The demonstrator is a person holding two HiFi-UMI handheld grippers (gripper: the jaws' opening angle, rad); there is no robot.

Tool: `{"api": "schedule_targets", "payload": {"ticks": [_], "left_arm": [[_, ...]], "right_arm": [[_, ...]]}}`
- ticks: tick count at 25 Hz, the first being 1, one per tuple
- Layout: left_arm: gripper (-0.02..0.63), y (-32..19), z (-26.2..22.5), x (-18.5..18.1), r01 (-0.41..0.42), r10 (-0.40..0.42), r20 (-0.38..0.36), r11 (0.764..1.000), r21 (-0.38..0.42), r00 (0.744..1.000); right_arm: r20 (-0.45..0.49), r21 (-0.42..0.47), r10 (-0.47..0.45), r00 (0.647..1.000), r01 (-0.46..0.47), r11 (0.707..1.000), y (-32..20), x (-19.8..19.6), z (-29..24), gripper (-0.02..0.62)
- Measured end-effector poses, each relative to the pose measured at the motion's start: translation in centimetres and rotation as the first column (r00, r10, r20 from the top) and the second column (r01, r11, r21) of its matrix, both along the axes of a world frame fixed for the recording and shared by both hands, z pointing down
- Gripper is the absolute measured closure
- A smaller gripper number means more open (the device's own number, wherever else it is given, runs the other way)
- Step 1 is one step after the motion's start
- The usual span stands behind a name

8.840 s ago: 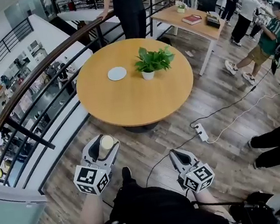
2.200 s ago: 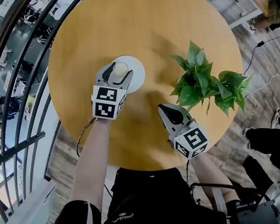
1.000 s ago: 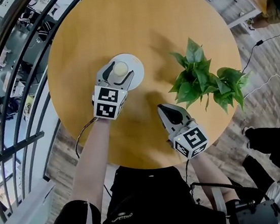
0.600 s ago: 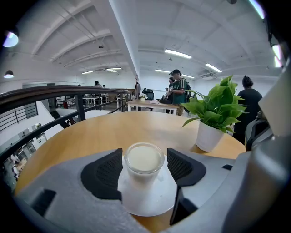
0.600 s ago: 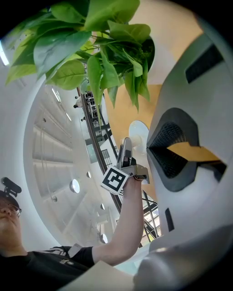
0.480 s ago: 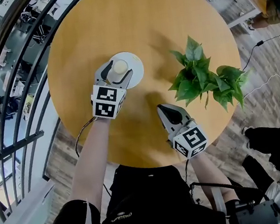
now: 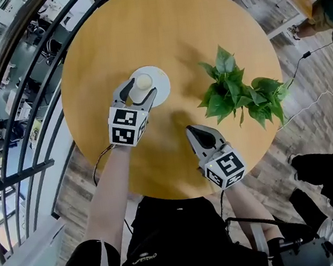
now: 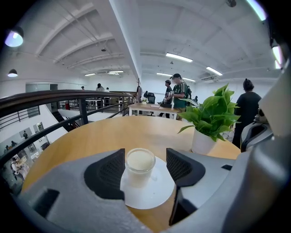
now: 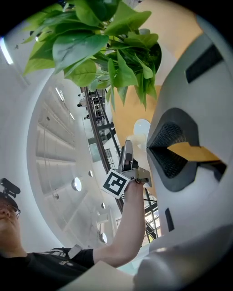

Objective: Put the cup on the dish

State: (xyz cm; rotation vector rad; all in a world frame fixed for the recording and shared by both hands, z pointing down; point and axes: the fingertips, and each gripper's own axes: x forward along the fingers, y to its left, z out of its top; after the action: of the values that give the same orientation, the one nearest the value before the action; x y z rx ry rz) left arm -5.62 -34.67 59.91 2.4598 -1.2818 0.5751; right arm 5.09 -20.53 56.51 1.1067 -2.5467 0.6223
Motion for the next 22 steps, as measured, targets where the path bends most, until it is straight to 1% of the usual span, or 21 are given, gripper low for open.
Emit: {"api": "schedule_targets", "payload": {"ticks": [1,2,3,4,8,11,12,16,20,22], "left_arm": [[0.322,0.3,-0.5,0.0,0.004,-0.004,-0.003,1.0,0.007,1.0],[0.361,0.7,-1.0,0.0,0.007,-0.007,-0.006,1.0,0.012,1.0],[0.419,1.1,-1.4,0.0,0.007,-0.006,-0.008,1.0,0.017,1.0],[0.448,1.6,-1.8,0.1,0.004,-0.003,-0.008,1.0,0.019,1.0],[0.512,3.5,-3.4,0.4,-0.006,0.007,-0.015,1.0,0.025,1.0],[0.565,4.6,-5.3,0.5,0.003,-0.002,-0.014,0.998,0.059,1.0],[0.575,4.9,-6.1,0.5,0.004,-0.003,-0.02,0.997,0.071,1.0],[0.58,6.2,-8.6,0.6,-0.008,0.012,-0.041,0.995,0.104,0.999],[0.58,8.6,-10.3,1.6,-0.036,0.042,-0.035,0.99,0.138,0.999],[0.582,9.6,-11.3,2.2,-0.052,0.056,-0.025,0.989,0.141,0.998]], "right_arm": [[0.0,0.007,0.001,1.0,-0.001,1.0,0.0,0.1,-0.3,0.598],[0.0,0.013,0.003,1.0,-0.003,1.0,0.1,0.1,-0.6,0.598],[0.0,0.021,0.004,1.0,-0.004,1.0,0.0,0.1,-0.9,0.598],[0.0,0.03,0.003,1.0,-0.003,1.0,0.0,0.0,-1.3,0.598],[0.006,0.076,-0.011,1.0,0.01,0.997,-0.6,-0.7,-3.3,0.598],[0.007,0.113,-0.026,1.0,0.025,0.993,-1.2,-1.4,-5.0,0.598],[0.006,0.123,-0.03,1.0,0.029,0.992,-1.5,-1.7,-5.5,0.598],[0.013,0.171,-0.046,0.999,0.043,0.984,-2.4,-3.1,-7.5,0.598],[0.017,0.205,-0.065,0.998,0.06,0.977,-1.6,-3.6,-8.9,0.598],[0.022,0.217,-0.068,0.997,0.062,0.974,-1.3,-3.6,-9.8,0.598]]}}
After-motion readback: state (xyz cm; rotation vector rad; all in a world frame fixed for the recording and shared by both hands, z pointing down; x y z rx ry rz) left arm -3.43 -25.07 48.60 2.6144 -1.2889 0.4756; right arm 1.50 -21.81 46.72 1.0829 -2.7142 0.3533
